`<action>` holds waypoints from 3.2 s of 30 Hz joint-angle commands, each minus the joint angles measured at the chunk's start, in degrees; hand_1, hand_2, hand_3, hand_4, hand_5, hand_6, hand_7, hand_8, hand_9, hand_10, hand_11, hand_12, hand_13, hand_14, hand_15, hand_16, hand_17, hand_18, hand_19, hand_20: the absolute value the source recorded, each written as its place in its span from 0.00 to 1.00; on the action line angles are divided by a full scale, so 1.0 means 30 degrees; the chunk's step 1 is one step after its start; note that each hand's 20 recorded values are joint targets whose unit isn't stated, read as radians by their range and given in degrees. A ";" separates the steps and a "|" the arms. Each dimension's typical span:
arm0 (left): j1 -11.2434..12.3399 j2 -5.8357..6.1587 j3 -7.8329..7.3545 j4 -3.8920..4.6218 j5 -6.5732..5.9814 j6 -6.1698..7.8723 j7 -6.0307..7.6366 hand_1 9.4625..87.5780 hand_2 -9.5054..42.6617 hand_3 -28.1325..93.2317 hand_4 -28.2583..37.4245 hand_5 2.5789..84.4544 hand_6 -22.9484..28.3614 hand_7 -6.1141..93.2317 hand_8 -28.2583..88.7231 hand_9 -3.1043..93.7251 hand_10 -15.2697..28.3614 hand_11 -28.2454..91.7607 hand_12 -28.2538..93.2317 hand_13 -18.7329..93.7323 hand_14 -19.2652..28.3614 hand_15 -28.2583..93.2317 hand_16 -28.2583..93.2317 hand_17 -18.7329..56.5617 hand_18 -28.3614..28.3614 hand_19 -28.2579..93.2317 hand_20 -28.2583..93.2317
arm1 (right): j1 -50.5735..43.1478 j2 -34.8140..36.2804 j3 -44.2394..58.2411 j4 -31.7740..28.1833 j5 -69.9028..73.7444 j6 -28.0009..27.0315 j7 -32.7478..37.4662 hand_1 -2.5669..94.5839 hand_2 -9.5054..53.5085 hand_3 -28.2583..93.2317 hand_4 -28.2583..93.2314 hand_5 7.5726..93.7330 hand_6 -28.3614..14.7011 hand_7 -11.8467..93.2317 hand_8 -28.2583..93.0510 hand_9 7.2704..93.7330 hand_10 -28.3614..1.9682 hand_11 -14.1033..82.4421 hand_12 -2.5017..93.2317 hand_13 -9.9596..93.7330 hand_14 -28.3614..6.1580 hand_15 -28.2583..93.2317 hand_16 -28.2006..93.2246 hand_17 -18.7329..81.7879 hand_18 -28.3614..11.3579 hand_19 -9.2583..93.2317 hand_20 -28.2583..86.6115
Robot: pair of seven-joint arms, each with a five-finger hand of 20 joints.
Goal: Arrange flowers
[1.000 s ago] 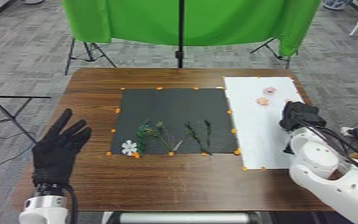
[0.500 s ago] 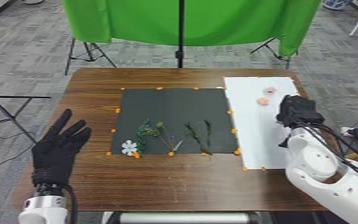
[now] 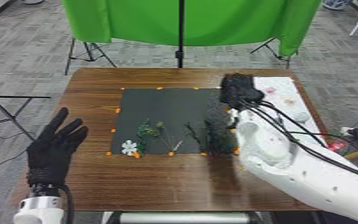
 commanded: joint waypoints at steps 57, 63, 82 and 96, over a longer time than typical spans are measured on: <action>0.0677 0.0136 -0.0406 -0.0345 -0.0123 0.0340 0.0087 0.14 0.31 0.91 0.00 0.40 0.58 0.14 0.17 0.40 0.81 0.43 0.32 0.37 1.00 0.72 0.15 0.14 1.00 0.68 0.35 | 0.2453 -0.3966 -0.2353 0.1188 0.1587 0.2331 -0.2162 0.65 0.00 0.80 0.00 0.91 0.70 0.35 0.26 1.00 0.80 0.31 0.39 0.88 0.79 0.66 0.52 0.55 0.22 0.92 0.60; -0.0035 0.0739 -0.0313 -0.0274 -0.0025 0.0301 -0.0068 0.14 0.31 0.91 0.00 0.40 0.58 0.14 0.17 0.40 0.81 0.43 0.32 0.37 1.00 0.72 0.15 0.14 1.00 0.68 0.35 | 0.3286 -0.8803 -0.2943 0.5180 0.1489 0.1040 -0.4562 0.65 0.00 0.81 0.00 0.90 0.71 0.36 0.26 1.00 0.80 0.29 0.41 0.87 0.79 0.67 0.52 0.54 0.24 0.91 0.60; -0.2984 0.1349 0.0308 0.0596 0.0200 -0.0211 -0.0861 0.14 0.31 0.91 0.00 0.40 0.58 0.14 0.17 0.40 0.81 0.43 0.33 0.37 1.00 0.72 0.15 0.14 1.00 0.68 0.35 | 0.5259 -1.0595 -0.6254 0.8282 0.1840 -0.1538 -0.3767 0.63 0.00 0.80 0.00 0.84 0.71 0.36 0.23 0.96 0.78 0.27 0.41 0.82 0.79 0.68 0.52 0.50 0.30 0.89 0.58; -0.3107 0.2204 0.0445 0.0706 -0.0196 -0.0066 -0.0708 0.14 0.31 0.91 0.00 0.40 0.58 0.14 0.17 0.40 0.81 0.43 0.32 0.37 1.00 0.72 0.15 0.14 1.00 0.68 0.35 | 0.4553 -1.0662 -0.5331 0.7956 0.1887 -0.4044 -0.3450 0.47 0.00 0.83 0.00 0.70 0.71 0.31 0.14 0.79 0.63 0.46 0.27 0.71 0.61 0.79 0.39 0.43 0.26 0.88 0.59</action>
